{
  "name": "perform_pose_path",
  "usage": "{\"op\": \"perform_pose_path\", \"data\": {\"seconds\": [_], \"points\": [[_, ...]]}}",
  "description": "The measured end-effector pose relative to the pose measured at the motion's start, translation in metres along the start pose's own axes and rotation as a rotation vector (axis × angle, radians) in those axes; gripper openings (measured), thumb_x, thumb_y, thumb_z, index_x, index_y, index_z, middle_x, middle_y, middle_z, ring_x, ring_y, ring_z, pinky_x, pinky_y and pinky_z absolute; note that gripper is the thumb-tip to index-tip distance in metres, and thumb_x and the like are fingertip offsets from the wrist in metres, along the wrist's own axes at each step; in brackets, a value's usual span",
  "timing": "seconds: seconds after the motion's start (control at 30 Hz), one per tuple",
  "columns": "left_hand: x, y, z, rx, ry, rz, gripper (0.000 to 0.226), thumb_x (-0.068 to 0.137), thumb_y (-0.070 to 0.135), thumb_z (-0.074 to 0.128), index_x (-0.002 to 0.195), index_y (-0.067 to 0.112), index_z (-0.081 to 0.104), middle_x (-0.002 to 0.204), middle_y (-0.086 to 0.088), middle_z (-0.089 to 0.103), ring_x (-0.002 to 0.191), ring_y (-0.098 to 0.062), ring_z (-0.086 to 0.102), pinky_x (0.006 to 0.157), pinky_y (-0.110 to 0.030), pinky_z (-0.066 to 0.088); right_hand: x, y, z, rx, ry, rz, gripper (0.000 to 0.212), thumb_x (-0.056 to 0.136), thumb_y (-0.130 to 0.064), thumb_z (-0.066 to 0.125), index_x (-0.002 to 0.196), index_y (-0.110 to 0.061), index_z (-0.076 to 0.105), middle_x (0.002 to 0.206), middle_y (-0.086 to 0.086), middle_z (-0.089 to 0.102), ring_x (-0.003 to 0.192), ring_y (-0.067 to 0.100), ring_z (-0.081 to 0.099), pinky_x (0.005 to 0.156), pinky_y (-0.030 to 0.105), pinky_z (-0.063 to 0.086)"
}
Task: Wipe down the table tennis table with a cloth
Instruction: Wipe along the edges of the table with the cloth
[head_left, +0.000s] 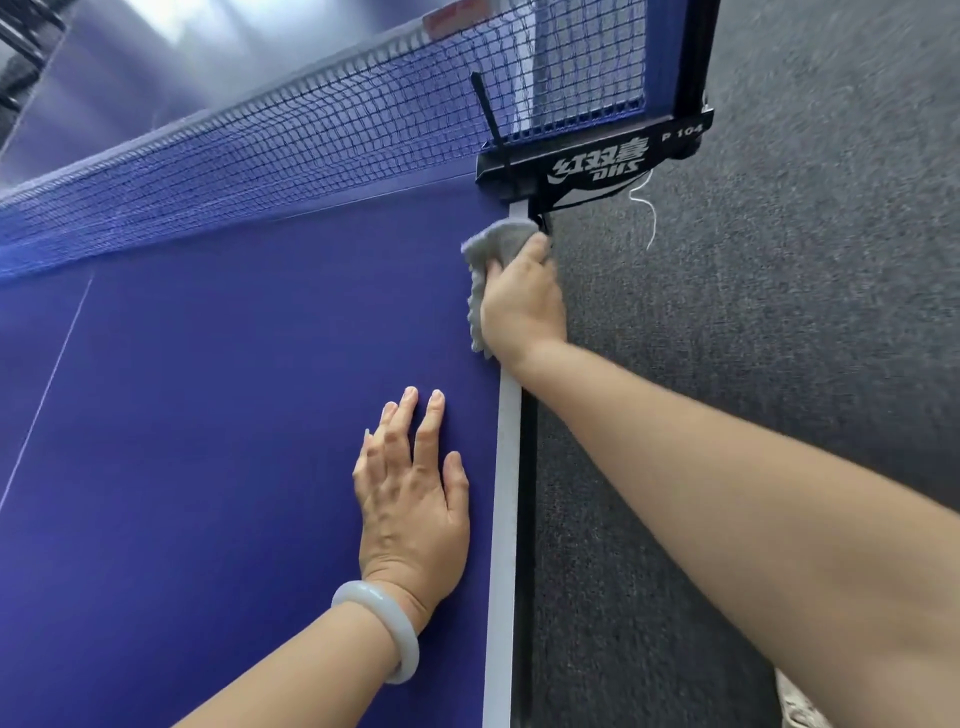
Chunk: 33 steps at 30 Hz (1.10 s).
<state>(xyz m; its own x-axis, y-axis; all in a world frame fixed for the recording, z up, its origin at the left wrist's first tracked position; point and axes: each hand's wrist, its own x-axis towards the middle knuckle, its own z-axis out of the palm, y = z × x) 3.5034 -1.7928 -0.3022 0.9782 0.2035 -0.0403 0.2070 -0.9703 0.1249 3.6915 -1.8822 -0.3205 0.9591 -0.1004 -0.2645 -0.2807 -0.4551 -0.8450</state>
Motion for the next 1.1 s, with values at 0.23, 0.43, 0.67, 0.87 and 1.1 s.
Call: {"op": "perform_pose_path", "data": {"seconds": [0.23,0.43,0.67,0.87,1.1], "points": [[0.0,0.0,-0.001,-0.006,0.005,0.003,0.063,0.093,0.042,0.015,0.153,0.026,0.026,0.16,0.006,0.018,0.148,-0.018,0.013,0.121,-0.038,0.006,0.029,-0.006,-0.014,-0.014,-0.07,0.091,0.055,0.103,-0.048,0.038,0.131,0.0,0.041,0.129,0.019,0.06,0.117,0.038,0.059,0.084,0.037,0.043],[0.001,-0.002,0.001,-0.001,0.003,0.003,0.061,0.094,0.04,0.018,0.153,0.026,0.027,0.16,0.004,0.02,0.148,-0.019,0.015,0.122,-0.039,0.008,0.019,0.007,-0.018,-0.156,-0.149,0.065,0.058,0.101,-0.054,0.036,0.119,-0.001,0.052,0.112,0.016,0.065,0.101,0.036,0.065,0.072,0.032,0.041],[0.0,-0.001,0.001,-0.024,0.0,0.004,0.061,0.094,0.041,0.017,0.153,0.029,0.026,0.16,0.007,0.017,0.148,-0.016,0.011,0.121,-0.035,0.003,0.057,-0.01,-0.015,0.029,-0.179,0.238,0.066,0.102,-0.06,0.029,0.129,-0.007,0.057,0.122,0.012,0.063,0.098,0.027,0.061,0.078,0.031,0.043],[0.0,-0.001,0.0,-0.003,-0.005,-0.011,0.062,0.094,0.041,0.017,0.153,0.026,0.027,0.16,0.004,0.018,0.148,-0.018,0.013,0.121,-0.041,0.009,-0.038,0.02,0.001,0.222,-0.066,0.145,0.059,0.102,-0.043,0.042,0.147,-0.006,0.032,0.134,0.021,0.055,0.121,0.039,0.054,0.098,0.042,0.042],[0.0,-0.002,0.0,-0.014,-0.013,-0.021,0.062,0.094,0.043,0.017,0.153,0.028,0.025,0.161,0.006,0.016,0.147,-0.015,0.009,0.12,-0.04,0.006,-0.086,0.037,-0.003,0.303,-0.183,0.216,0.063,0.099,-0.049,0.048,0.143,-0.006,0.037,0.134,0.017,0.056,0.123,0.033,0.055,0.103,0.045,0.044]]}}
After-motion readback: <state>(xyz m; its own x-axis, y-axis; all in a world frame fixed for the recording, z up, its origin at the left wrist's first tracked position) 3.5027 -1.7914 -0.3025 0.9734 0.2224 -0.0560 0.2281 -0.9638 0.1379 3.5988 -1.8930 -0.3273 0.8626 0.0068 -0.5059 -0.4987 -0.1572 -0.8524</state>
